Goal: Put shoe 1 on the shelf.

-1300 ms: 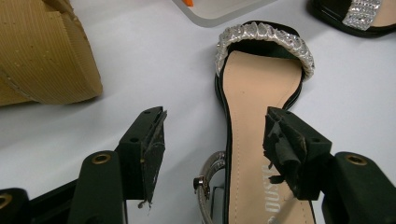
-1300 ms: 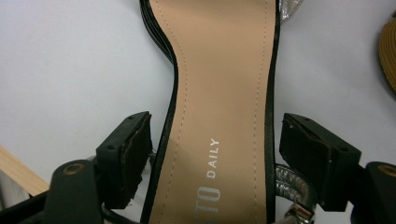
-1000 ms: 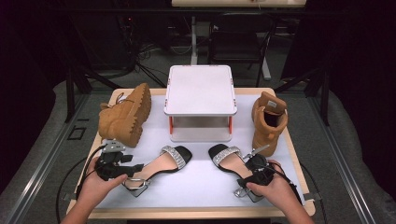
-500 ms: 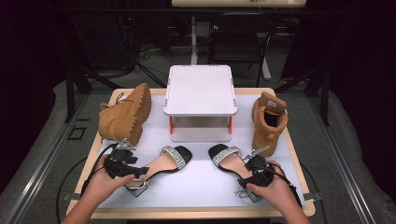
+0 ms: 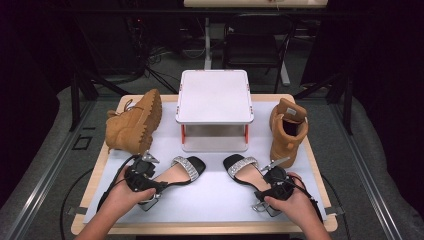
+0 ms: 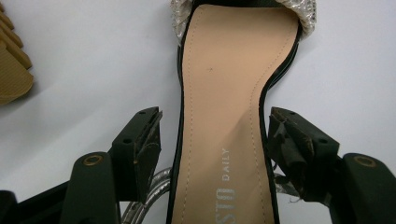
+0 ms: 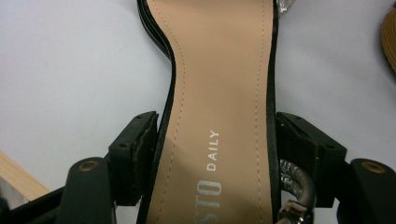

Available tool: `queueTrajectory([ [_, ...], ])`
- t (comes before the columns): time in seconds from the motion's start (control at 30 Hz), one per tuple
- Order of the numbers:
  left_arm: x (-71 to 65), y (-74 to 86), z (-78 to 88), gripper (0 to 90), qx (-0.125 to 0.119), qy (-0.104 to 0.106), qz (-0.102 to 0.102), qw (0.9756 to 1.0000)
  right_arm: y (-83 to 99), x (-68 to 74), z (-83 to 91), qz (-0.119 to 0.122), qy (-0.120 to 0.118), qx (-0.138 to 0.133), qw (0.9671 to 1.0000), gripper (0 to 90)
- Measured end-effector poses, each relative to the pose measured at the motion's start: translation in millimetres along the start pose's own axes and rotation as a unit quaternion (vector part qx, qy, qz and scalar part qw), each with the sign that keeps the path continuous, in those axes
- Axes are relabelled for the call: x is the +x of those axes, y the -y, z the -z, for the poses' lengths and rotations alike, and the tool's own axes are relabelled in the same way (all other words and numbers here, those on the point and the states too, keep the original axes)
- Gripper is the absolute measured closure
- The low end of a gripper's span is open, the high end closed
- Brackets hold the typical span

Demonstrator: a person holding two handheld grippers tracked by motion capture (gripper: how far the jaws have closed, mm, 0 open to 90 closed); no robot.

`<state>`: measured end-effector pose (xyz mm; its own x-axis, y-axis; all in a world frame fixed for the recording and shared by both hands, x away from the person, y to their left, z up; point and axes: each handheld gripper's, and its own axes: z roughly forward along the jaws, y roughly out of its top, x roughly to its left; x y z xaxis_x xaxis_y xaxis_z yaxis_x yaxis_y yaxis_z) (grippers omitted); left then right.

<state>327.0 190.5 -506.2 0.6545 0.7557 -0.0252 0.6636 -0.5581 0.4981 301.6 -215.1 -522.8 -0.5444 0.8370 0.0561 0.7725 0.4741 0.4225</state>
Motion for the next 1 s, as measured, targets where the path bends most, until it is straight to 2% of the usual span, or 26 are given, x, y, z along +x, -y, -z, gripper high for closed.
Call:
queueTrajectory([
  [0.23, -8.5, -0.4, -11.7, 34.1, 0.036, -0.001, -0.026, 0.9990, 0.5, -0.3, 0.0, 0.000, -0.001, -0.002, 1.0000, 31.1],
  [0.33, -9.6, 0.7, -14.0, 33.8, 0.036, -0.006, -0.027, 0.9990, 1.2, 0.0, -0.7, -0.004, 0.000, -0.008, 1.0000, 31.1],
  [0.67, -11.0, 0.9, -19.5, 33.4, 0.042, -0.012, -0.033, 0.9985, 1.2, -0.2, -0.4, -0.002, 0.001, -0.007, 1.0000, 31.0],
  [0.87, -10.0, 2.7, -24.5, 35.7, 0.036, -0.014, -0.034, 0.9987, 1.7, 0.0, 0.0, 0.001, 0.005, -0.005, 1.0000, 31.1],
  [1.0, -12.2, 4.1, -26.5, 37.0, 0.031, -0.025, -0.040, 0.9984, 2.9, 0.9, -0.1, -0.001, 0.008, -0.012, 0.9999, 31.4],
])
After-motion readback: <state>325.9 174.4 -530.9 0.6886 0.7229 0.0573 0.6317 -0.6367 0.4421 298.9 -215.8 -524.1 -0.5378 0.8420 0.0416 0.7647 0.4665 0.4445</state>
